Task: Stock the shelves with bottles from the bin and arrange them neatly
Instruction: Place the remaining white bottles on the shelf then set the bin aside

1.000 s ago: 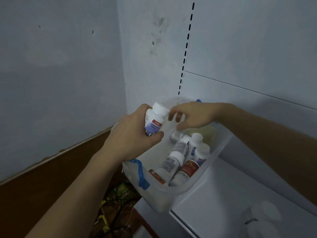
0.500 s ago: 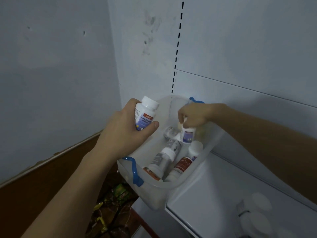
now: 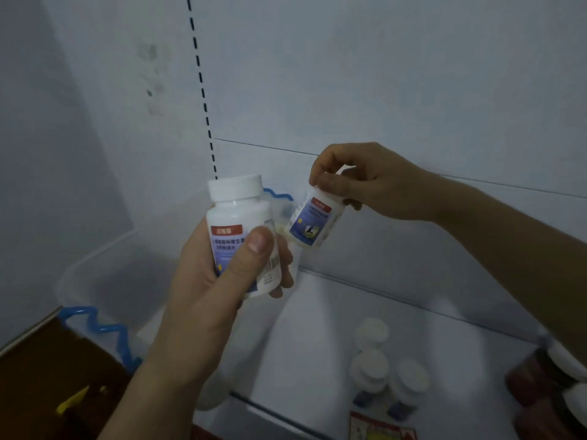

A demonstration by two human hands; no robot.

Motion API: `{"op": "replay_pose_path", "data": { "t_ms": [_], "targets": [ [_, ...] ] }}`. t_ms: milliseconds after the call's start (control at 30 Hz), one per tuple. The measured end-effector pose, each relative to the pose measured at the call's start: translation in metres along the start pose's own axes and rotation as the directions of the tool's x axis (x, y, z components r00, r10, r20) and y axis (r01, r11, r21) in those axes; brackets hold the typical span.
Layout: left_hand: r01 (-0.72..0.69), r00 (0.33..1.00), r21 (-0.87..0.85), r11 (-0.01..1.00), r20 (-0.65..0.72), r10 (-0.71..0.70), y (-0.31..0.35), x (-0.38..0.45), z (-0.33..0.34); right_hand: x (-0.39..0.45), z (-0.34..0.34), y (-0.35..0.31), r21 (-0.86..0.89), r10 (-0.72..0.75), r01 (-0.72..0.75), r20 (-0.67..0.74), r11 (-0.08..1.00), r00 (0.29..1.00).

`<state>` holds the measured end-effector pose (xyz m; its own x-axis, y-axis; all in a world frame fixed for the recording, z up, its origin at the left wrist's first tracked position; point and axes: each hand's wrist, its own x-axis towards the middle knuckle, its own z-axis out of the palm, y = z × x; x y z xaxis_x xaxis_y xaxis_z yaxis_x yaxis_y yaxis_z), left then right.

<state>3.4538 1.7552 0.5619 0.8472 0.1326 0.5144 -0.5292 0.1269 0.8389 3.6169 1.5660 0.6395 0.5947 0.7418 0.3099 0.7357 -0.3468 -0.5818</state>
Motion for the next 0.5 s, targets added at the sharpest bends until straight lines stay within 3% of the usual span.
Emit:
{"op": "replay_pose_path", "data": {
  "t_ms": [267,433,500],
  "targets": [
    [0.190,0.982,-0.174,0.966,0.058,-0.182,-0.057,0.009,0.055,-0.081,-0.045,0.019,-0.030,0.149,-0.148,0.021,0.988,0.989],
    [0.238,0.968,-0.170,0.956,0.127,-0.218,-0.073,0.012,0.073,-0.109,-0.052,0.030,-0.047,0.195,-0.194,0.014,0.980,0.981],
    [0.249,0.964,-0.157,0.956,0.131,-0.230,-0.076,0.012,0.078,-0.118,-0.050,0.035,-0.138,0.228,-0.221,0.041,0.966,0.973]
  ]
}}
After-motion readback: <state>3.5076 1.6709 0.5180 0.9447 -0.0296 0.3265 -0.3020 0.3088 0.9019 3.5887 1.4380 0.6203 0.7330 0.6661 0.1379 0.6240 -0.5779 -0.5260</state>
